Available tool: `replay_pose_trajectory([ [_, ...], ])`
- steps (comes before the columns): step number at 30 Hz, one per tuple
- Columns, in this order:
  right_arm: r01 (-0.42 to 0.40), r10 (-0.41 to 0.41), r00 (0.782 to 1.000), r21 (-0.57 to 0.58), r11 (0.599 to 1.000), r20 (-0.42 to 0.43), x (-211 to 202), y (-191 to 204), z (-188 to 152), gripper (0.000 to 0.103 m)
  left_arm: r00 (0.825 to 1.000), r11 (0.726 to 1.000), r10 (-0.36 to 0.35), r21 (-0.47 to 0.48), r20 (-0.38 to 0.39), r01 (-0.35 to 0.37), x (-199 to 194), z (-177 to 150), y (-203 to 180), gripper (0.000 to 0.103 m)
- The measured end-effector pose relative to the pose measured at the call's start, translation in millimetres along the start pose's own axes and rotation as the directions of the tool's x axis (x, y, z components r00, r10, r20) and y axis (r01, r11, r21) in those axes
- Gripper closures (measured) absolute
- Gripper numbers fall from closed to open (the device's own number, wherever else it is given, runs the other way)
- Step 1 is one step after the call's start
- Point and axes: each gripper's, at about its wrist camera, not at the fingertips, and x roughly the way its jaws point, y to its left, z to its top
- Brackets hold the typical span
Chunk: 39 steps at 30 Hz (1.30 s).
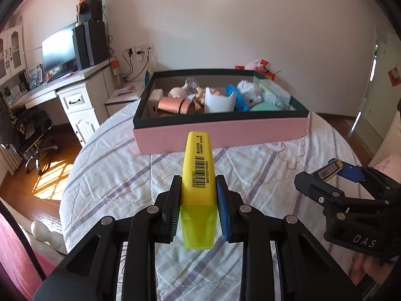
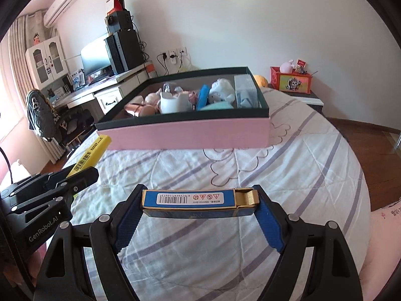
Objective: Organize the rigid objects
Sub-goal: 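Carry highlighter with left tool while right tool carries blue box over the box, then open both tools to drop highlighter and blue box into the box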
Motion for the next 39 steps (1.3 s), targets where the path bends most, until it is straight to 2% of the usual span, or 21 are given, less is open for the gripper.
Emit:
replay_pose_trajectory([
  [5,-0.003,0.004,0.993,-0.011,1.0,0.118,-34,9,20,0.019,0.992,0.999,0.024,0.029,0.123,-0.028,-37,18,-13,0.076],
  [9,0.008,-0.002,0.979,-0.025,1.0,0.206,-62,17,31,0.019,0.973,0.997,0.048,0.043,0.224,-0.059,-60,29,-20,0.076],
  [14,0.025,-0.011,0.961,-0.046,0.999,0.275,-86,26,39,0.019,0.956,0.998,0.039,0.037,0.292,-0.052,-80,39,-21,0.076],
  [18,0.034,-0.014,0.952,-0.06,0.998,0.305,-97,33,44,0.019,0.949,0.999,0.023,0.038,0.315,-0.037,-89,44,-19,0.076],
  [25,0.046,-0.019,0.951,-0.081,0.996,0.309,-92,32,57,0.019,0.95,0.999,0.017,0.04,0.311,-0.031,-80,59,-19,0.076],
  [29,0.059,-0.025,0.951,-0.101,0.993,0.307,-76,31,73,0.019,0.952,0.998,0.015,0.047,0.305,-0.031,-62,74,-17,0.076],
  [33,0.072,-0.034,0.957,-0.124,0.99,0.288,-42,25,97,0.019,0.963,0.997,0.021,0.068,0.27,-0.041,-22,98,-15,0.076],
  [39,0.069,-0.042,0.98,-0.134,0.989,0.195,34,10,133,0.019,0.992,0.999,0.006,0.052,0.126,-0.013,67,138,1,0.076],
])
